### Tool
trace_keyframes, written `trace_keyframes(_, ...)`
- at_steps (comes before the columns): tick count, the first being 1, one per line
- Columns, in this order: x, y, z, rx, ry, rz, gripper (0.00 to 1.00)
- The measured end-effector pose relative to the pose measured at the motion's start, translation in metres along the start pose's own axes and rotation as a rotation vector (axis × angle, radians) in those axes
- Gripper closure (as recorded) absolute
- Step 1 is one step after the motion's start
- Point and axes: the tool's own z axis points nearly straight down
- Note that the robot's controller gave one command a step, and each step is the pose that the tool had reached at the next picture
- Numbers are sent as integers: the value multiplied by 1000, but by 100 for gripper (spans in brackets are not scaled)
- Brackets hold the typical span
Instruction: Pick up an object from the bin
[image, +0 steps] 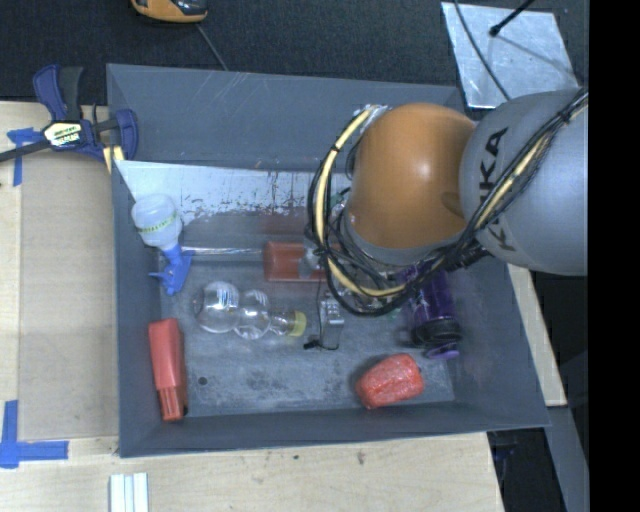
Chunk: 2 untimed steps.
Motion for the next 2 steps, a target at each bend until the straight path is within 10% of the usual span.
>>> trace_keyframes(1,-2,0,-5,-1,-8,2,0)
trace_keyframes(2,-32,19,64,-1,-13,-87,0)
